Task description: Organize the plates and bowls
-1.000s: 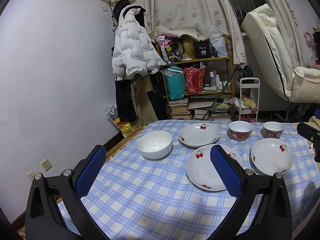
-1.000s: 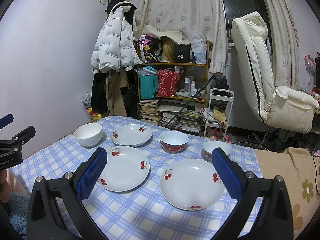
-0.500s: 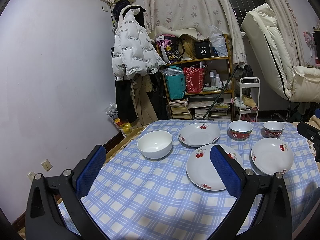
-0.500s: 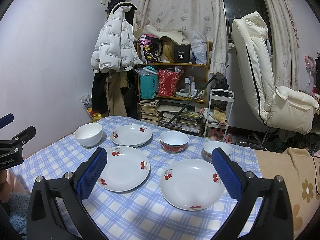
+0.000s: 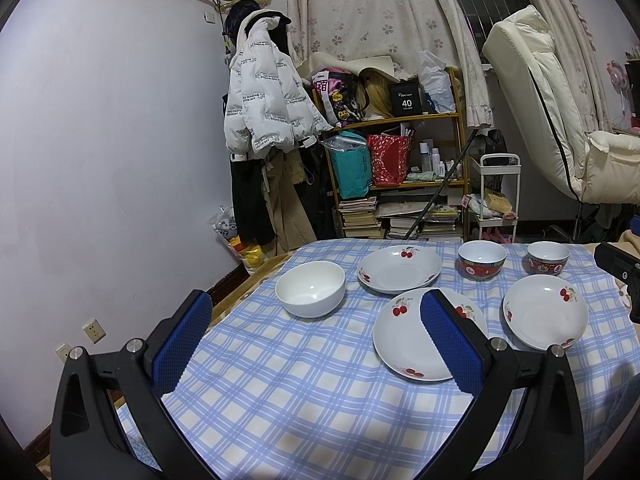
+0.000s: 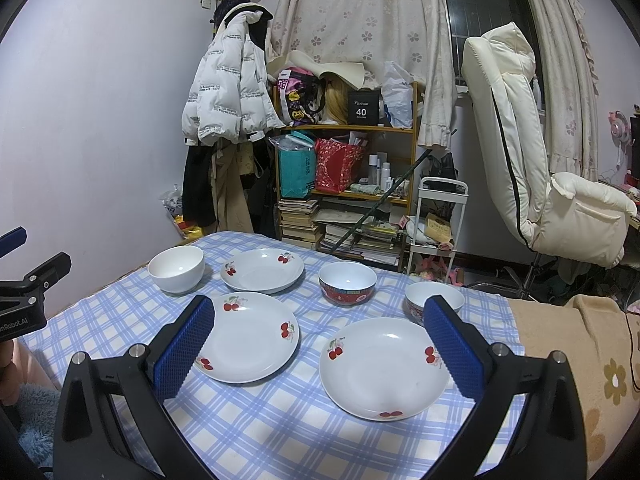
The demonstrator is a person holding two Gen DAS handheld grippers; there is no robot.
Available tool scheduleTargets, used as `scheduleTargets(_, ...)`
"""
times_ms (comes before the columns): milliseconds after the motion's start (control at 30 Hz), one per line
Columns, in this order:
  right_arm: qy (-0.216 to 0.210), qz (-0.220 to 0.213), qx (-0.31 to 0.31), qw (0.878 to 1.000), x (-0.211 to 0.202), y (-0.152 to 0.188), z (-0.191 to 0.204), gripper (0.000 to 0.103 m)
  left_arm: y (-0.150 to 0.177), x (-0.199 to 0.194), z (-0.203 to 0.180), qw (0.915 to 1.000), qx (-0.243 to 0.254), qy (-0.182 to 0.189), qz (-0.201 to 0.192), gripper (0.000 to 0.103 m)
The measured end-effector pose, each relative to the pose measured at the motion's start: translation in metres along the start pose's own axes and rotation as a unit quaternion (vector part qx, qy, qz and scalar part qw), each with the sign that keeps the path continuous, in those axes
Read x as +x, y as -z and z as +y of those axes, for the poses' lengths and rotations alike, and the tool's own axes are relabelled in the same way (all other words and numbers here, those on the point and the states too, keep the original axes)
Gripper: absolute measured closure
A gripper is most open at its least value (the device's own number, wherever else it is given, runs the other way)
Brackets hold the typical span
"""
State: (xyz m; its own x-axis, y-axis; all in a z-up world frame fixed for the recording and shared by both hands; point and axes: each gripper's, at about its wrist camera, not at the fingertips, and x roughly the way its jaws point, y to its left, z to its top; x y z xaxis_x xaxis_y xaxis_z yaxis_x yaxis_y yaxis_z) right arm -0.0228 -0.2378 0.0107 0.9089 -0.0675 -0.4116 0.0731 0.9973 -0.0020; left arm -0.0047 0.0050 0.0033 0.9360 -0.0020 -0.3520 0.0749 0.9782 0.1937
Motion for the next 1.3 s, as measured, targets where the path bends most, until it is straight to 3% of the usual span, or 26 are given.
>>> scheduleTargets(300,-0.003,0.002,0.0,1.0,0.0,-0.001,0.001,0.0,-0.001,0.001,0.002,1.0,0.0,0.01,0.002,0.001)
scheduleTargets(400,-0.013,0.018,0.002,1.0,0.009,0.002,-0.002,0.0,-0.005,0.009,0.001,0.9997,0.006,0.019,0.017,0.001)
scheduleTargets(533,0.011,0.024,-0.01,1.0,0.026,0.003,0.0,0.0,-0.011,0.025,0.0,0.9989,0.011,0.025,0.038,0.001)
scheduleTargets(767,0.004,0.042,0.003,0.999,0.049,-0.019,-0.003,0.0,-0.026,0.058,-0.005,0.9969,0.03,0.025,0.068,0.001)
scheduleTargets(1033,-0.005,0.078,-0.003,0.997,0.094,-0.036,0.002,0.0,-0.041,0.119,-0.015,0.9906,0.023,0.03,0.131,0.001)
scheduleTargets(1300,-0.027,0.137,-0.014,0.99,0.147,-0.033,0.009,0.0,-0.026,0.175,-0.015,0.9793,-0.015,0.028,0.2,0.001)
